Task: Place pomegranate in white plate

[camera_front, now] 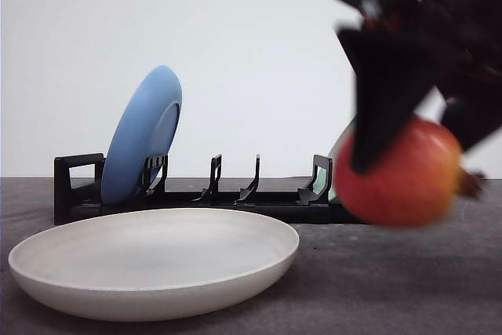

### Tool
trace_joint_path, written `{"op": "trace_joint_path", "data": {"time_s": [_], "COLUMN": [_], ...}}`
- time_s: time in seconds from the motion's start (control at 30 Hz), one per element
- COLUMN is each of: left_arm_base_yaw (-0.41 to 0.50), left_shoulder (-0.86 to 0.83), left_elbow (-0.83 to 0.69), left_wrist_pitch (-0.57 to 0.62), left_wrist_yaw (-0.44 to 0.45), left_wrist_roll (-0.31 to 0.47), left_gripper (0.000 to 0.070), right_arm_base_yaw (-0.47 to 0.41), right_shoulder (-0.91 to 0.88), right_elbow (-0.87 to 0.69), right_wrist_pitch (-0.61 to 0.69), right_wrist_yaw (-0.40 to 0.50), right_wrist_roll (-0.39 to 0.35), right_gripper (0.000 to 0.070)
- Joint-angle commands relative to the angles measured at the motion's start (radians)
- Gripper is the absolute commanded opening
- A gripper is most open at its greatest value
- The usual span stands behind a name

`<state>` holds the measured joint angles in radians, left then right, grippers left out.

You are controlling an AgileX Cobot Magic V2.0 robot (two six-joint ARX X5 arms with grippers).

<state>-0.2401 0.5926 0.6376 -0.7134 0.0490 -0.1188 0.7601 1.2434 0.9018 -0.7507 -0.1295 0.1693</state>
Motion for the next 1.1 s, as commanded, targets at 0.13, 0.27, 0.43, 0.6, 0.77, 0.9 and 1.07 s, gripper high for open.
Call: {"op": "trace_joint_path", "data": {"time_s": [0.13, 0.27, 0.43, 0.6, 0.77, 0.9, 1.07], "left_arm_base_yaw": [-0.002, -0.002, -0.002, -0.002, -0.002, -0.002, -0.002], "left_shoulder": [0.005, 0.005, 0.005, 0.005, 0.005, 0.005, 0.008], "left_elbow": [0.014, 0.014, 0.014, 0.014, 0.014, 0.014, 0.014], "left_wrist_pitch": [0.028, 0.036, 0.037, 0.038, 0.041, 0.041, 0.046], "left_wrist_yaw": [-0.004, -0.004, -0.004, -0.004, -0.004, -0.004, -0.004], "left_wrist_roll": [0.010, 0.002, 0.001, -0.003, -0.006, -0.006, -0.006], "left_gripper": [0.0393, 0.0393, 0.0393, 0.0393, 0.0393, 0.0393, 0.0393], "right_arm_base_yaw": [0.069, 0.121, 0.165, 0.184, 0.188, 0.188, 0.188], "right_shoulder": [0.161, 0.293, 0.427, 0.521, 0.561, 0.575, 0.576], "right_elbow": [0.135, 0.238, 0.322, 0.365, 0.366, 0.366, 0.366], "right_wrist_pitch": [0.013, 0.024, 0.092, 0.142, 0.186, 0.190, 0.190], "right_wrist_yaw": [-0.009, -0.008, -0.009, -0.009, -0.009, -0.009, -0.009], "right_wrist_roll": [-0.056, -0.088, -0.109, -0.110, -0.111, -0.110, -0.109], "right_gripper": [0.0509, 0.0509, 0.0509, 0.0509, 0.0509, 0.0509, 0.0520]}}
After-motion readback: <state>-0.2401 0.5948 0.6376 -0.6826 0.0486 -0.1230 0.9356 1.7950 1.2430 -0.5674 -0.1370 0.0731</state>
